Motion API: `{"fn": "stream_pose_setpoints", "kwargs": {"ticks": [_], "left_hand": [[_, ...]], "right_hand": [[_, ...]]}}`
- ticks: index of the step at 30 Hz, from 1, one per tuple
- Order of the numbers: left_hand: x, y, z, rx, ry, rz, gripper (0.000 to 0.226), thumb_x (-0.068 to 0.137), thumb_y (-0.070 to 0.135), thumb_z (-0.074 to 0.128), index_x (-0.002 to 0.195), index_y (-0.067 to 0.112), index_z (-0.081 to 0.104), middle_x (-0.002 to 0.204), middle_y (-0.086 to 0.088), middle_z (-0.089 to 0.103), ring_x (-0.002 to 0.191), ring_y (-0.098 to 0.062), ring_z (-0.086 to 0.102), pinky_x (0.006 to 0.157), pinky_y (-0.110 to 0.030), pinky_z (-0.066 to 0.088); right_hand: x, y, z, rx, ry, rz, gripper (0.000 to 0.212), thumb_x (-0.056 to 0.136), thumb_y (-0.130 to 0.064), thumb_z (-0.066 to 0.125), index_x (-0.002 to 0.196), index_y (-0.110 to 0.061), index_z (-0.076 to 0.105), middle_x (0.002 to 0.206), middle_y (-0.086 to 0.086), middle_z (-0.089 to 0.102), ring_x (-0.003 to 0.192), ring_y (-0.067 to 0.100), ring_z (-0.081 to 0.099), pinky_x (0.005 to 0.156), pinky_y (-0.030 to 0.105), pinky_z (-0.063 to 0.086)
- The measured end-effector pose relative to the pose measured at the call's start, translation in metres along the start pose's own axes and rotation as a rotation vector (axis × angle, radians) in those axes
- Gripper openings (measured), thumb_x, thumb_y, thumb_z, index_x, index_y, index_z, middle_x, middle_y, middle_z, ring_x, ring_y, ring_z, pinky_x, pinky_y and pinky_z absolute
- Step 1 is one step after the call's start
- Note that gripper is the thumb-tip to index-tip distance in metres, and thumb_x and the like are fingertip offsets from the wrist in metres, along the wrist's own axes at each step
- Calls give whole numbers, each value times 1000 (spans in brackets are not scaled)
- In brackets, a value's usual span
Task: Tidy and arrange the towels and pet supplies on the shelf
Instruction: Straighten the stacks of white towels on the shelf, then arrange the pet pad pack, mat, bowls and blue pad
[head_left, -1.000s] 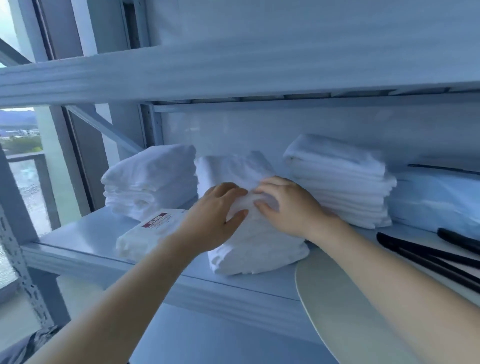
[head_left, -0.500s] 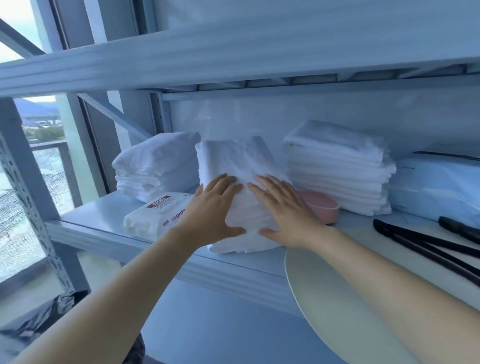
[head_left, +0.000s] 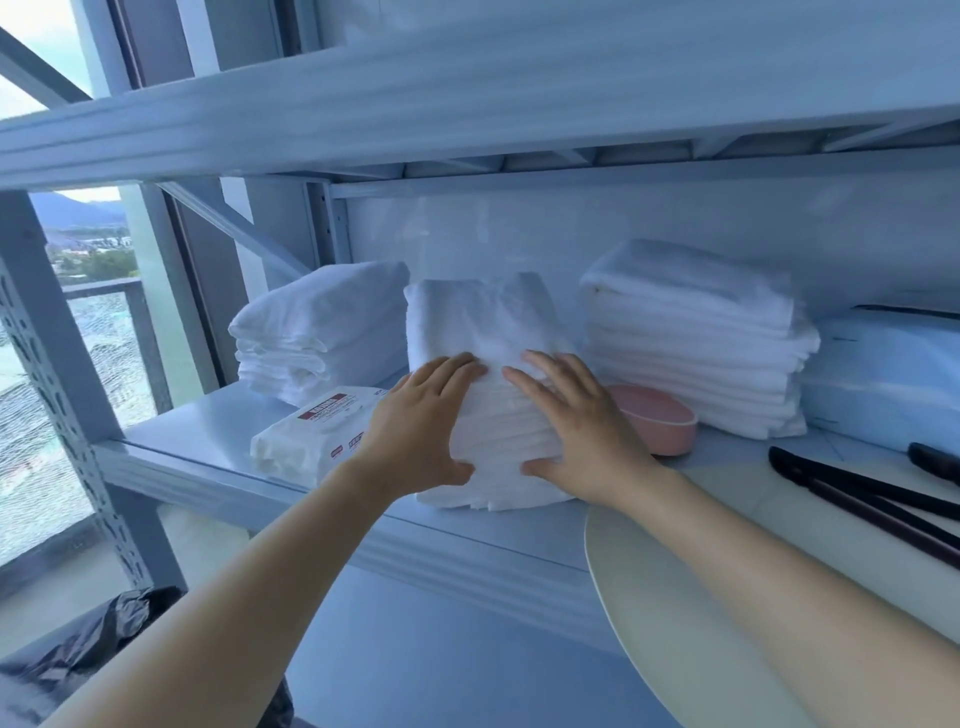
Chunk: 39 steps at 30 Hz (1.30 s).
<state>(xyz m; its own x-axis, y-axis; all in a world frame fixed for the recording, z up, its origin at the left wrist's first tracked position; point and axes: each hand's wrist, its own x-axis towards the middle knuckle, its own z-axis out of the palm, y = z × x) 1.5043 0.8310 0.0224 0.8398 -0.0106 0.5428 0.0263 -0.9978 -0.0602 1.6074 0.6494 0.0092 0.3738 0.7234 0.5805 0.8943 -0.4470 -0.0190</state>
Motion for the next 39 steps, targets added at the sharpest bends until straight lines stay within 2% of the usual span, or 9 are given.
{"fn": "stream_pose_setpoints", "kwargs": {"ticks": [3,6,9,18,21,24,27,35,39], "left_hand": [[5,-14,-4,-22,-5,-2,98,55,36,78,140,24,31,148,14,29,135,-8,26,100,-23,30],[7,-33,-4,-19,-18,-7,97,55,30,78,140,23,31,147,13,31,135,-9,28,111,-33,21],[9,-47,1,-12,-26,-33,98,58,24,76,143,23,27,149,13,28,138,-6,21,115,-37,10],[16,-57,19,-64,21,-43,98,62,14,72,146,19,22,152,11,23,142,-8,13,116,-39,7],[17,-52,19,-104,21,-32,95,63,20,68,145,18,21,153,9,21,144,-11,8,116,-47,3],[21,-39,10,-281,46,-50,86,61,34,54,142,23,29,149,13,26,143,-10,10,113,-52,-4],[28,-20,3,-367,119,-34,72,64,39,46,136,29,39,142,16,37,139,-6,20,112,-54,-7],[64,41,11,-430,171,172,51,79,31,53,129,26,50,130,8,53,120,-13,48,115,-38,16],[82,77,22,-432,160,224,48,78,23,59,125,27,53,127,9,55,114,-10,45,92,-23,35]], "right_hand": [[6,-10,5,-25,-17,6,97,71,-42,74,148,-29,16,155,-5,11,140,21,9,106,43,32],[12,-17,9,-1,-42,-12,98,73,-41,72,149,-27,11,157,-7,5,143,16,4,109,36,25],[19,-15,11,110,-31,-13,100,72,-37,75,149,-21,14,157,-7,9,143,10,6,113,32,22],[31,-15,21,99,32,-15,92,73,-33,75,147,-20,22,155,-8,15,141,6,10,107,26,24],[29,-10,19,129,22,-34,94,73,-36,76,147,-21,21,155,-10,15,141,4,10,110,22,19],[23,-2,10,236,76,-2,85,78,-48,68,146,-19,25,148,-17,20,136,-4,14,107,6,9],[17,15,3,282,246,99,70,85,-50,54,142,-14,35,145,-8,34,133,2,28,110,15,20],[-17,57,-15,172,290,229,47,89,-27,61,133,-15,48,139,-5,45,128,8,40,104,17,29],[-36,77,-26,157,255,267,46,90,-25,59,132,-12,48,138,-2,45,128,11,42,105,25,35]]}}
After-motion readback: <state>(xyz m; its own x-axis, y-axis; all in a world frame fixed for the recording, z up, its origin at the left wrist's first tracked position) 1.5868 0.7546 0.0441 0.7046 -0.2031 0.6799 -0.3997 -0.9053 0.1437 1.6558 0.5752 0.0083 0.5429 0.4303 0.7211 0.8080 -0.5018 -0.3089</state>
